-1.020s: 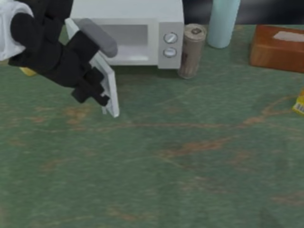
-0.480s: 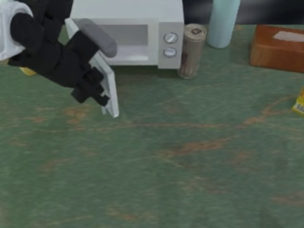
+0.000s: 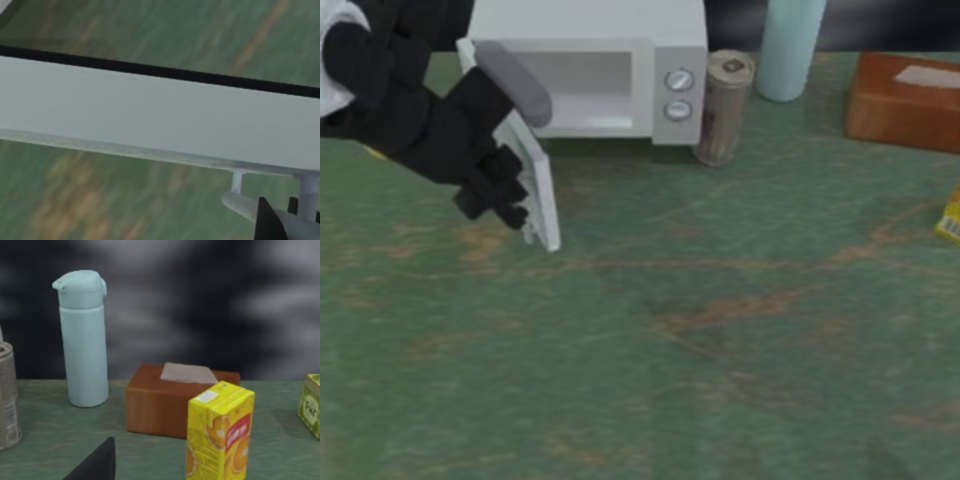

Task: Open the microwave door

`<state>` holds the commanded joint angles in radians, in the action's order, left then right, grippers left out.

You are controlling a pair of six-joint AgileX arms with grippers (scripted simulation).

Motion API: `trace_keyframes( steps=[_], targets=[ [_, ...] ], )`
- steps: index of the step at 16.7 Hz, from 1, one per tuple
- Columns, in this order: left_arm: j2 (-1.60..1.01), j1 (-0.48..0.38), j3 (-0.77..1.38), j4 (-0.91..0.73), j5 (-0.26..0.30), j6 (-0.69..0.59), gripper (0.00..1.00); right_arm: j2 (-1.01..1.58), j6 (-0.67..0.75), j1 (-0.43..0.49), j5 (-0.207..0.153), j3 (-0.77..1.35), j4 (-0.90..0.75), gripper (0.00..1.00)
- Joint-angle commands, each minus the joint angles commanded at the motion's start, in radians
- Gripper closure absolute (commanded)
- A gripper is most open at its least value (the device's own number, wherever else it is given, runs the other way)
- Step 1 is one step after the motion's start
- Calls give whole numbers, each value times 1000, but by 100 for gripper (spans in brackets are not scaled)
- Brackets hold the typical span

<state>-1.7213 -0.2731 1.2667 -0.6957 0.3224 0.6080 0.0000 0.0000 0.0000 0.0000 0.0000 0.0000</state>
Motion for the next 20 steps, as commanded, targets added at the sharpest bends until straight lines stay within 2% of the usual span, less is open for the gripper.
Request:
trace_keyframes(
  steps=[3, 20],
  targets=[
    [5, 21, 0, -15, 22, 51, 100, 0, 0, 0, 0, 0, 0, 0],
    [6, 22, 1, -15, 22, 53, 100, 0, 0, 0, 0, 0, 0, 0]
  ],
)
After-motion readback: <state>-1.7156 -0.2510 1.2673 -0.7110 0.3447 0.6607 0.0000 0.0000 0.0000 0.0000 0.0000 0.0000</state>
